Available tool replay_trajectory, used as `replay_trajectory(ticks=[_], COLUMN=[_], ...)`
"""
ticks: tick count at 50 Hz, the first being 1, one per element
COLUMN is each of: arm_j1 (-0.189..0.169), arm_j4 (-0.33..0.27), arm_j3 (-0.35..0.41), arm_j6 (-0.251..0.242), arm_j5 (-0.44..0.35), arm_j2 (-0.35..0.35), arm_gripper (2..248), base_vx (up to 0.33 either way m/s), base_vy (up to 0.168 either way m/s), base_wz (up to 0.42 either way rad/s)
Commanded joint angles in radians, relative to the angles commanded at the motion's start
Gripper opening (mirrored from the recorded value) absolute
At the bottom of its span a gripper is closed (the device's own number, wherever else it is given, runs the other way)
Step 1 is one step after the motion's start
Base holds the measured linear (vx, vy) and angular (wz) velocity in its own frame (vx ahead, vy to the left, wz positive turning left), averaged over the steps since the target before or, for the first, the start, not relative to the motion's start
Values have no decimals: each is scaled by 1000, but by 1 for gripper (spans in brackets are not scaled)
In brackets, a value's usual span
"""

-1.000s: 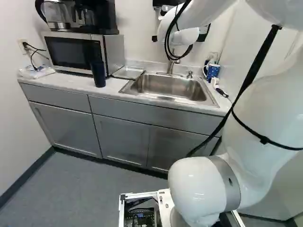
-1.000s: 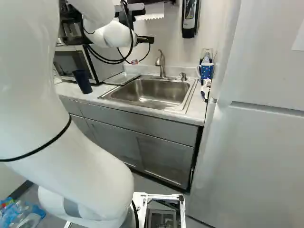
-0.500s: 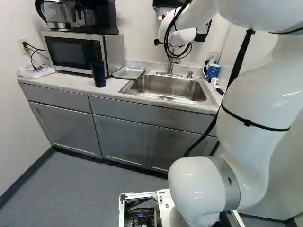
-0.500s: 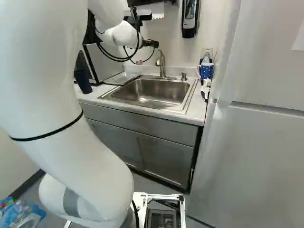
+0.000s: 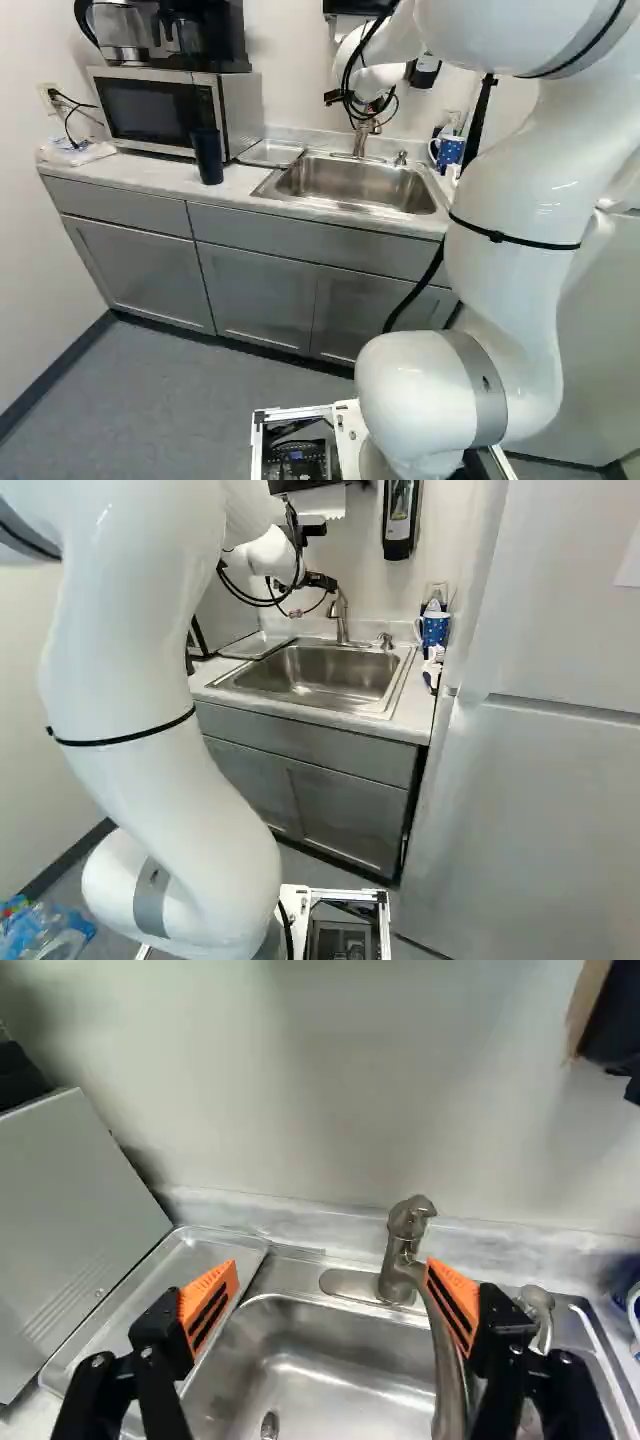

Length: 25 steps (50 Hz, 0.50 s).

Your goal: Rinse the cup and place it in the tray

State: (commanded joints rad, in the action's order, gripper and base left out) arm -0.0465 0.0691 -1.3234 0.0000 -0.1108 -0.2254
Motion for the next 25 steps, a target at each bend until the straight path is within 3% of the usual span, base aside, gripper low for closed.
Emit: replay_trajectory(ticks=[25], arm_j1=[-4], arm_j4=[33], arm_j3=[-148], arm_j6=[0], arm_j5=[31], arm_j2=[-129], arm_gripper=[247], base_vx=[0], base_vy=[0], base_wz=[0])
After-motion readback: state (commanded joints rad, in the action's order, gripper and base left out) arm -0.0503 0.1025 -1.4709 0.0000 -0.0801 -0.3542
